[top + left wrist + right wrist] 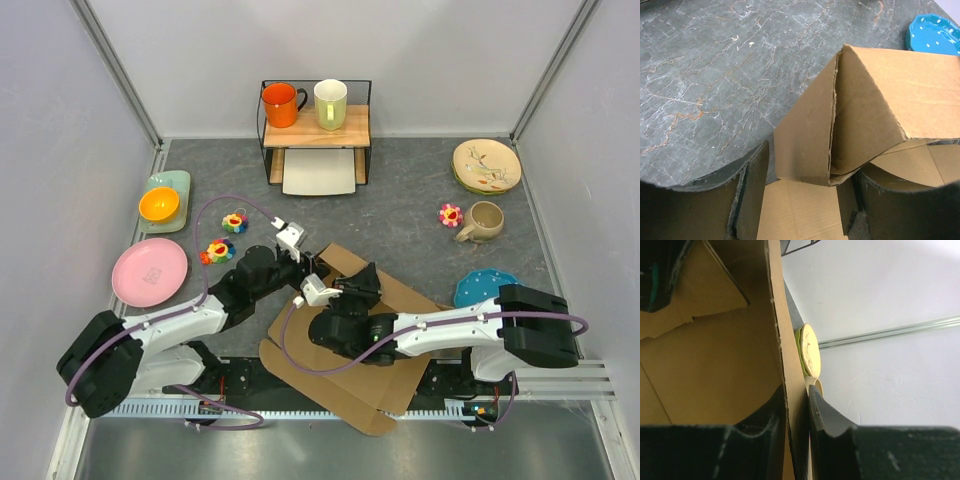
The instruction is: Fold the paper box
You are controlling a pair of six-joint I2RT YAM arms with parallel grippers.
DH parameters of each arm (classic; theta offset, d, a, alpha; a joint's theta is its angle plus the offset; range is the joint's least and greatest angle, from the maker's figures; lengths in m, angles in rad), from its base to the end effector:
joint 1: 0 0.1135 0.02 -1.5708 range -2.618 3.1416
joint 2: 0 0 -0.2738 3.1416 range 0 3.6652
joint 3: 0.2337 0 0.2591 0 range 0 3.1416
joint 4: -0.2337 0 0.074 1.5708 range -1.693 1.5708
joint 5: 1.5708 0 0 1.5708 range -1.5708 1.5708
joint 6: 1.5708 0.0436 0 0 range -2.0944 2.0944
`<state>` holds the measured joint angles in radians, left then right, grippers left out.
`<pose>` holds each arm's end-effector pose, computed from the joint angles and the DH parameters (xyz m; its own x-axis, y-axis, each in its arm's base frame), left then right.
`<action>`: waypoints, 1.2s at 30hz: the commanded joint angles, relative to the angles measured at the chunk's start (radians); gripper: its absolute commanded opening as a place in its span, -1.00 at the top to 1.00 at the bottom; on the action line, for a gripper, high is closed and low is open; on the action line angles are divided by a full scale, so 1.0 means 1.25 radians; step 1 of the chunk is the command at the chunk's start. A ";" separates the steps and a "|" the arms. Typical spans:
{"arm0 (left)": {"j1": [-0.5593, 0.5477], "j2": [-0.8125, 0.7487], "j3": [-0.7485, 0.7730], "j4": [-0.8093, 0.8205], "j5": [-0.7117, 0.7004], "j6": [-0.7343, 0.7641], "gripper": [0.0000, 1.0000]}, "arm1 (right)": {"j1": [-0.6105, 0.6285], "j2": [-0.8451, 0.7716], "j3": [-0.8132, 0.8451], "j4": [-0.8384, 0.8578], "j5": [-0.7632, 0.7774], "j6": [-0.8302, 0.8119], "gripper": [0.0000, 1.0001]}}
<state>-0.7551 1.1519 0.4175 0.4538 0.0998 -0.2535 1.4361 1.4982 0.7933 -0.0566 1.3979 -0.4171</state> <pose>0.1781 -0.1736 0.2067 -0.3837 0.0185 -0.9233 0.6771 0.6855 -0.2677 0.0815 0.2816 0.2127 -0.0545 -0.9207 -0.3864 -0.1059 0.3901 -0.9147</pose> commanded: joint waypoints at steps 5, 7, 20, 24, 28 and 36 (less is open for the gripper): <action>0.006 -0.036 0.006 0.027 -0.063 0.037 -0.19 | 0.042 0.047 -0.077 -0.060 -0.118 0.061 0.62; 0.006 -0.020 0.006 0.038 -0.048 0.026 -0.13 | 0.044 0.047 -0.073 -0.069 -0.112 0.075 0.62; 0.008 0.046 0.029 0.089 0.018 0.016 0.97 | 0.046 -0.041 -0.068 -0.145 -0.156 0.163 0.60; 0.006 0.045 0.043 0.056 0.004 0.022 0.77 | 0.046 -0.057 -0.066 -0.149 -0.160 0.173 0.59; 0.006 0.082 0.050 0.046 0.017 -0.005 0.14 | 0.046 -0.057 -0.064 -0.147 -0.162 0.177 0.59; 0.006 0.172 0.035 0.176 0.024 -0.078 -0.04 | 0.046 -0.065 -0.065 -0.150 -0.175 0.196 0.59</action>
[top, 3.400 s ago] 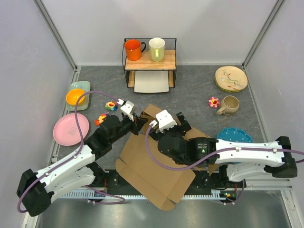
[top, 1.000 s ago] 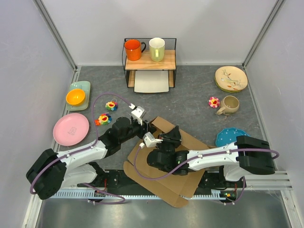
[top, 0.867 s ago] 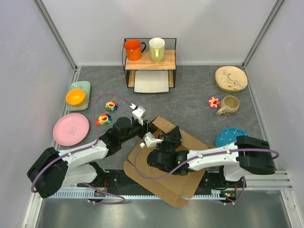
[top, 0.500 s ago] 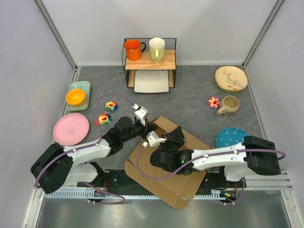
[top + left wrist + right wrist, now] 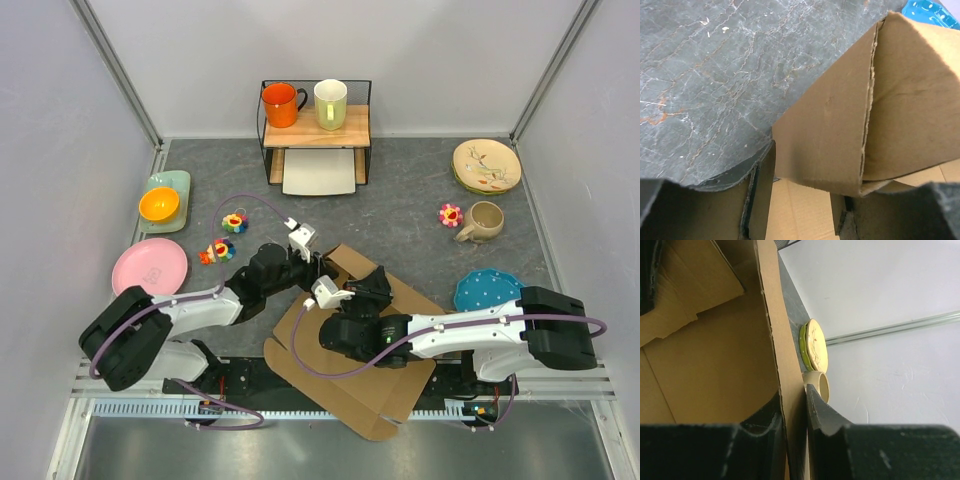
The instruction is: Fold the paper box
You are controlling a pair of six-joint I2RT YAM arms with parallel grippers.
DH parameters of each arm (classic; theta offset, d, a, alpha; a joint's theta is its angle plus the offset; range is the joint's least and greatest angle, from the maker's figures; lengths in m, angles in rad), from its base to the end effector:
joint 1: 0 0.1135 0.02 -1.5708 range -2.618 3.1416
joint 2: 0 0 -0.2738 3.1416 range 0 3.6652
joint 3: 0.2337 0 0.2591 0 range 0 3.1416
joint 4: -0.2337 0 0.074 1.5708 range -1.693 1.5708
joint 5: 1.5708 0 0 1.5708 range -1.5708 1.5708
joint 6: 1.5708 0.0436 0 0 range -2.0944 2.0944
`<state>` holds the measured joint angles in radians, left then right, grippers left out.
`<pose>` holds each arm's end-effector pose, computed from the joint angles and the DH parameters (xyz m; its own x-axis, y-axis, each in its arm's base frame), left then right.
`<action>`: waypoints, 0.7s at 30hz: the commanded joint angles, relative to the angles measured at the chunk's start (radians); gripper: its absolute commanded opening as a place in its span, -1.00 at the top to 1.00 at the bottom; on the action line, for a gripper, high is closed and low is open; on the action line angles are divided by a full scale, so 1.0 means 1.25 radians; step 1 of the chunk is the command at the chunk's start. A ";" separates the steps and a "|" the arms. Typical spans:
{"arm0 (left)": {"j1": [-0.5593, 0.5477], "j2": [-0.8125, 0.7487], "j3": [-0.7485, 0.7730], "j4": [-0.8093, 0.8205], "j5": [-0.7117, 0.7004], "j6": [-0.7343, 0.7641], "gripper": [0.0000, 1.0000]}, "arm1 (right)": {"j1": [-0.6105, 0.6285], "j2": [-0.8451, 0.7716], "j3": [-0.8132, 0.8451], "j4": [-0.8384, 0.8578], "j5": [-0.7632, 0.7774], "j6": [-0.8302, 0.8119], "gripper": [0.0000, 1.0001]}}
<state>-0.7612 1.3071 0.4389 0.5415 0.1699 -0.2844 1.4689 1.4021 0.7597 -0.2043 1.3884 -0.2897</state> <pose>0.1890 -0.1903 0.1867 -0.4463 0.0433 -0.8938 0.6987 0.6410 -0.3178 0.0697 0.2603 0.2191 -0.0404 -0.9046 -0.4244 -0.1312 0.4259 -0.8952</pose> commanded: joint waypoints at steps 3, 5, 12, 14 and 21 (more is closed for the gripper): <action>0.010 0.088 0.011 0.178 -0.030 -0.080 -0.04 | 0.020 0.009 -0.032 -0.040 -0.173 0.105 0.59; 0.010 0.111 0.008 0.218 -0.024 -0.102 -0.04 | 0.020 0.007 -0.029 -0.050 -0.176 0.119 0.60; 0.010 0.180 -0.016 0.407 -0.030 -0.137 -0.04 | 0.020 -0.012 -0.013 -0.055 -0.193 0.129 0.59; 0.010 0.210 -0.011 0.447 -0.029 -0.136 -0.02 | 0.020 -0.015 -0.011 -0.056 -0.199 0.131 0.59; 0.011 0.298 -0.005 0.558 -0.006 -0.144 0.61 | 0.020 -0.023 0.002 -0.088 -0.207 0.158 0.59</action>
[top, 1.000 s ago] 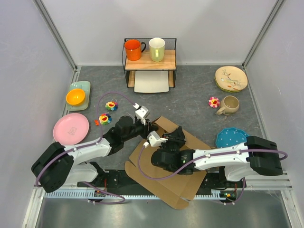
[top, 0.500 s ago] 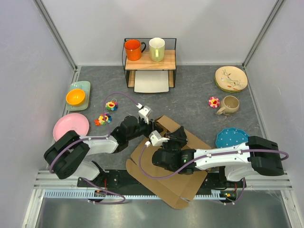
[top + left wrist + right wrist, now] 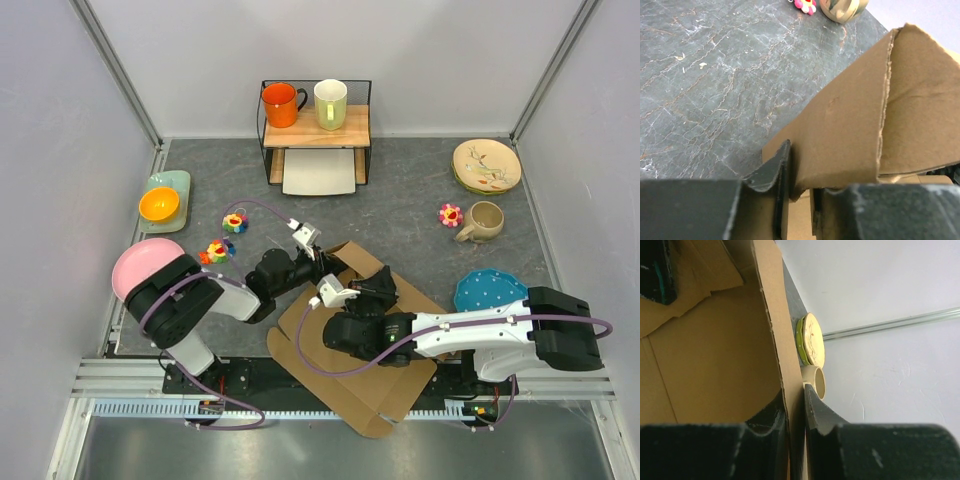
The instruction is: Fold the paper box
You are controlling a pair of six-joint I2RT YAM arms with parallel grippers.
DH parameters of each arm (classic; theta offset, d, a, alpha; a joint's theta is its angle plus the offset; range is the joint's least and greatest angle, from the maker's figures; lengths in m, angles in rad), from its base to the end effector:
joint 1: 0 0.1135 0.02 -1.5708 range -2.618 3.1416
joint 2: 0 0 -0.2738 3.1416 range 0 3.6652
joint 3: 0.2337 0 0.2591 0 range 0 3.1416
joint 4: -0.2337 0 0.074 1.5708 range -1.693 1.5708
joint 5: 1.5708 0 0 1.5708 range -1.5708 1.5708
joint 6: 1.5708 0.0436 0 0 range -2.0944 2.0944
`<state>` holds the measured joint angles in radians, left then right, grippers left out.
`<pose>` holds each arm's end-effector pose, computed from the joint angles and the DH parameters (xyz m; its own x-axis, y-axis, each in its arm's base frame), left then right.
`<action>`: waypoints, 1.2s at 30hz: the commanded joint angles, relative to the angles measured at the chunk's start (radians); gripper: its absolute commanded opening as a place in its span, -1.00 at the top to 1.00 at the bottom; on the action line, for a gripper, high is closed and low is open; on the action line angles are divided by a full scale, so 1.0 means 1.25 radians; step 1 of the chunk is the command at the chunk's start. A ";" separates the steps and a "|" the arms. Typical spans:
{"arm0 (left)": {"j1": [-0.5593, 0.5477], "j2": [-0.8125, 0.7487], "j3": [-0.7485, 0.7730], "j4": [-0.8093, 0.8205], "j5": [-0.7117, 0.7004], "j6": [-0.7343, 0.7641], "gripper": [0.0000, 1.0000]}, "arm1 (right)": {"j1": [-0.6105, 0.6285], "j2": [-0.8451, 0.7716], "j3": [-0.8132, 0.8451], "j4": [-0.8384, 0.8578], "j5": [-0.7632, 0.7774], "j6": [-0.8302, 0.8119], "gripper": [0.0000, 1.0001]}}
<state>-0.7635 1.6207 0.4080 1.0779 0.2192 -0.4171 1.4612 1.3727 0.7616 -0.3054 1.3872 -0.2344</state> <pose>0.2056 -0.2099 0.1563 -0.4252 -0.1403 -0.8941 0.7200 0.5461 -0.4282 0.0707 0.2506 0.2214 -0.0575 -0.9099 -0.4108 -0.1330 0.4148 -0.9002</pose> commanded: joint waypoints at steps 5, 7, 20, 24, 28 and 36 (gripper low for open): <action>0.012 0.074 0.009 0.162 -0.066 -0.038 0.97 | 0.026 -0.015 0.010 -0.032 -0.207 0.119 0.57; 0.012 0.047 0.009 0.110 -0.086 -0.025 0.97 | 0.026 -0.015 0.026 -0.039 -0.198 0.125 0.53; 0.012 -0.256 0.085 -0.498 -0.319 0.168 0.96 | 0.026 -0.056 0.164 0.011 -0.145 0.114 -0.57; 0.013 -0.279 0.084 -0.547 -0.367 0.175 0.97 | 0.026 -0.105 0.196 0.049 -0.149 0.102 -0.68; 0.013 -0.299 0.083 -0.598 -0.389 0.184 0.97 | 0.021 -0.164 0.224 0.096 -0.118 0.091 -0.71; 0.014 -0.352 0.057 -0.597 -0.428 0.227 0.97 | -0.101 -0.221 0.223 0.100 -0.154 0.168 -0.71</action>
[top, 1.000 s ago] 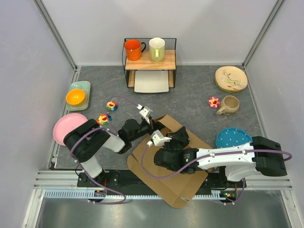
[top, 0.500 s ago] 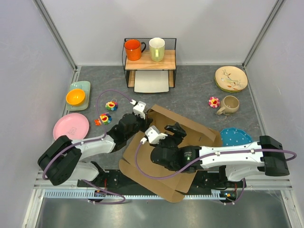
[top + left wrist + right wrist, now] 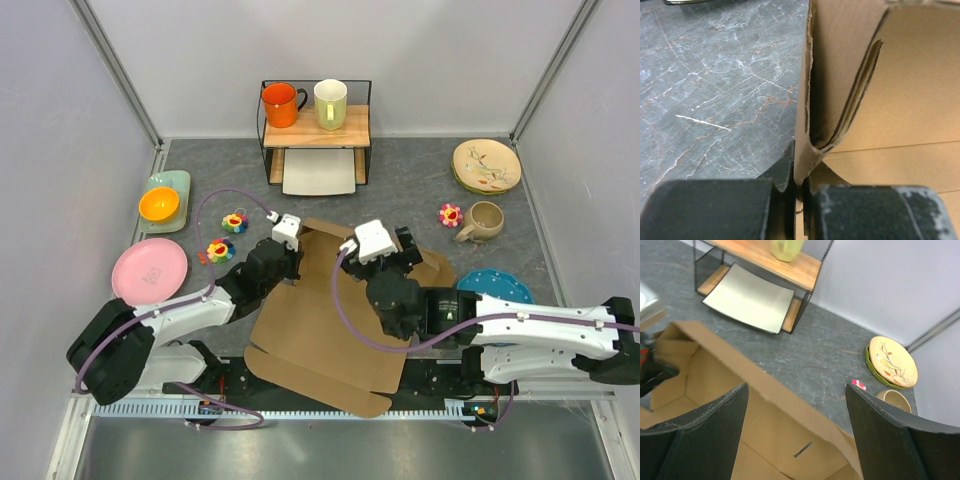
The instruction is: Fold the paper box
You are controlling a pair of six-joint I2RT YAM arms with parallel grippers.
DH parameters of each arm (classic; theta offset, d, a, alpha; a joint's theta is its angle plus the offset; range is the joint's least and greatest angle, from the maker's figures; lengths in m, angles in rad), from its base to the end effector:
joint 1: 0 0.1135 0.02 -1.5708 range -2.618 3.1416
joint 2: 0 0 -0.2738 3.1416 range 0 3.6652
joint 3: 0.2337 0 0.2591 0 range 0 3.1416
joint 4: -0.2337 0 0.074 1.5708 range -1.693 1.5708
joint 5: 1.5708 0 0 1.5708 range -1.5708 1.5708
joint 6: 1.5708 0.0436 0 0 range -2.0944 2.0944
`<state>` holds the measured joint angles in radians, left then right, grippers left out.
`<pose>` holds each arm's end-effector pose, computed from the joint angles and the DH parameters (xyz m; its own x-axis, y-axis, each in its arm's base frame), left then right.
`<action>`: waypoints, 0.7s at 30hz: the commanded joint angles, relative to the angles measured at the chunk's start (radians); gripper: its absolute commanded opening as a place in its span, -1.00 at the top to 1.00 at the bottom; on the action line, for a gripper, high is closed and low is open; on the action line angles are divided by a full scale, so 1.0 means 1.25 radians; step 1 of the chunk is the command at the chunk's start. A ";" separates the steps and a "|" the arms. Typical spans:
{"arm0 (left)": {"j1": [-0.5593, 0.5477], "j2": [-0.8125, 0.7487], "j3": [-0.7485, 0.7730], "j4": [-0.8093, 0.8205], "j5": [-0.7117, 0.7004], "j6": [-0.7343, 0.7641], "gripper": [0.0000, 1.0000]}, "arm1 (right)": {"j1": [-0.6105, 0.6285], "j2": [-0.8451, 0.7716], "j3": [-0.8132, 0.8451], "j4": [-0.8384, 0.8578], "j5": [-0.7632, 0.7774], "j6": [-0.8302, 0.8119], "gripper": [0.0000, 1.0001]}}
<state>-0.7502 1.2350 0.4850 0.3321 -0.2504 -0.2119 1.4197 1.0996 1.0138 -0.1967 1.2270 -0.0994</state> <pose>0.1985 -0.1703 0.1969 -0.3943 0.0890 -0.9147 0.4214 0.9020 -0.0939 0.0763 0.2283 0.3709 -0.0222 -0.3680 -0.9296 -0.2003 0.9126 -0.3564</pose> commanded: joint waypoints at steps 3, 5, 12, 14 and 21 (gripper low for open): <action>0.002 -0.079 -0.042 0.041 -0.054 0.066 0.97 | -0.143 0.021 0.038 0.010 -0.105 0.105 -0.70; 0.002 -0.091 -0.069 0.068 -0.054 0.064 0.96 | -0.178 0.070 0.061 0.008 -0.140 0.135 -0.70; 0.004 -0.096 -0.095 0.111 -0.056 0.053 0.97 | -0.234 0.245 0.138 0.082 -0.254 0.102 -0.70; 0.002 -0.095 -0.103 0.131 -0.061 0.042 0.96 | -0.239 0.304 0.158 0.086 -0.273 0.104 -0.69; 0.004 -0.087 -0.117 0.149 -0.068 0.014 0.57 | -0.244 0.382 0.145 0.087 -0.330 0.136 -0.65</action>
<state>-0.7475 1.1275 0.3431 0.4423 -0.3000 -0.1871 1.1194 1.5593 1.1801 -0.1139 0.8837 0.0326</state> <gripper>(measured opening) 0.119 0.833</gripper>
